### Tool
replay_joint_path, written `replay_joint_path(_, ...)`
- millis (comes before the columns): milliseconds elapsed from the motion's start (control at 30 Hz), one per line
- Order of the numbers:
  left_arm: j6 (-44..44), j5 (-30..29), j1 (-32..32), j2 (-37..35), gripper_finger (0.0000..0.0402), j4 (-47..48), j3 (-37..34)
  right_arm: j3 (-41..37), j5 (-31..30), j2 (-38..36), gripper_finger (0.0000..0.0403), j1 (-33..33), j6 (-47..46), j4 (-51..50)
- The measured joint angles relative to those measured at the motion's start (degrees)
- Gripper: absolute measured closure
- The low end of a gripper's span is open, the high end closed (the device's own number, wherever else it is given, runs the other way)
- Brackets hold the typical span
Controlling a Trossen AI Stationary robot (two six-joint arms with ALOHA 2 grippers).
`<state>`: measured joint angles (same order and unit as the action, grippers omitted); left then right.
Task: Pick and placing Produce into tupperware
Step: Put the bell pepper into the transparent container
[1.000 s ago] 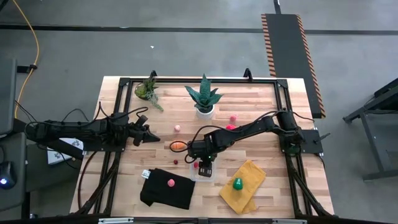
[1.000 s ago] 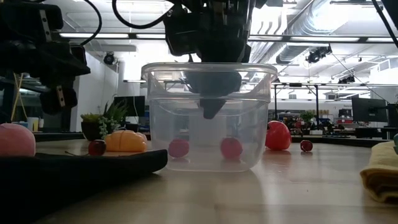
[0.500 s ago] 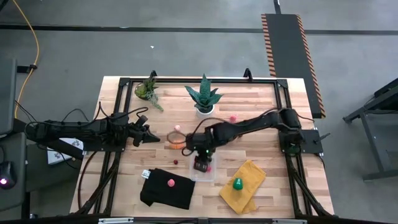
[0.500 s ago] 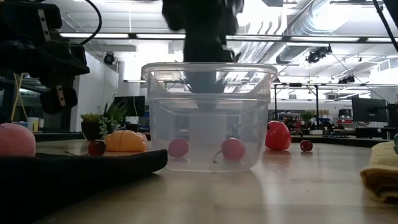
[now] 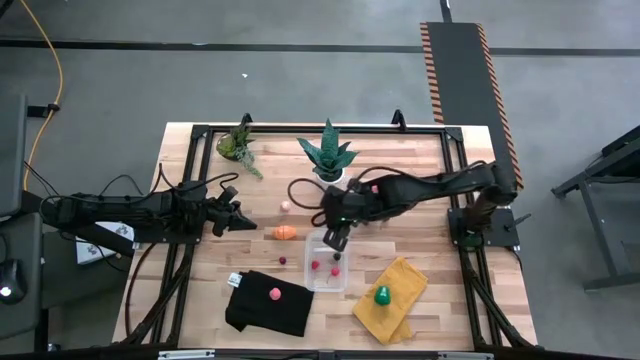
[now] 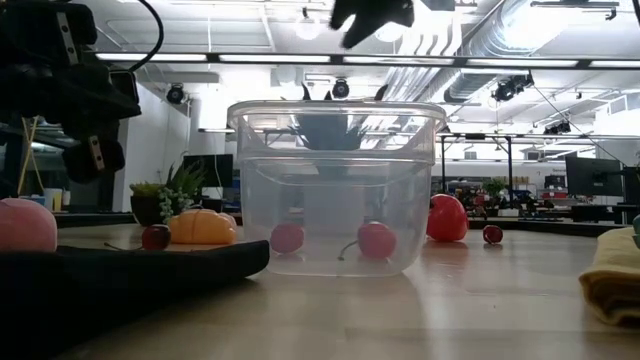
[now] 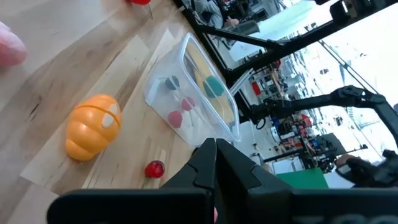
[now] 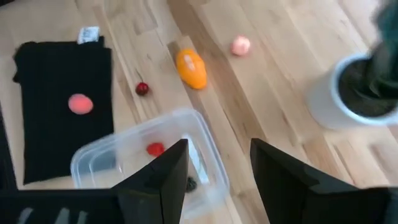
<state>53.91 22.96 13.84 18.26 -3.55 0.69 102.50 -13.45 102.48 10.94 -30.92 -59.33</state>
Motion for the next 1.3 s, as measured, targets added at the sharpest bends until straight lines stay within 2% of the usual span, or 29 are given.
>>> replay_joint_path(333, -0.4, 0.0, 0.0, 0.0, 0.0401, 0.0, 0.0, 0.0, -0.2, -3.4, 0.0238, 3.8, -10.5, -17.1)
replay_joint_path(500, -0.3, 0.0, 0.0, 0.0, 0.0401, 0.0, 0.0, 0.0, 2.6, -4.5, 0.0238, 6.0, -22.1, -25.4)
replay_joint_path(600, -0.2, 0.0, 0.0, 0.0, 0.0401, 0.0, 0.0, 0.0, 5.1, -5.0, 0.0238, 7.3, -33.1, -30.5)
replay_joint_path(867, -0.1, 0.7, 0.0, 0.0, 0.0401, 0.0, 0.0, -1.4, 9.2, -6.7, 0.0238, 14.5, -55.6, -30.8)
replay_joint_path(1067, -0.1, 2.6, 0.0, 0.0, 0.0401, -0.1, 0.0, -1.4, 9.3, -6.8, 0.0238, 22.6, -72.4, -30.7)
replay_joint_path(1300, -1.0, 2.6, 0.0, 0.0, 0.0401, -0.1, 0.0, -1.4, 6.4, -6.7, 0.0238, 31.2, -94.2, -30.6)
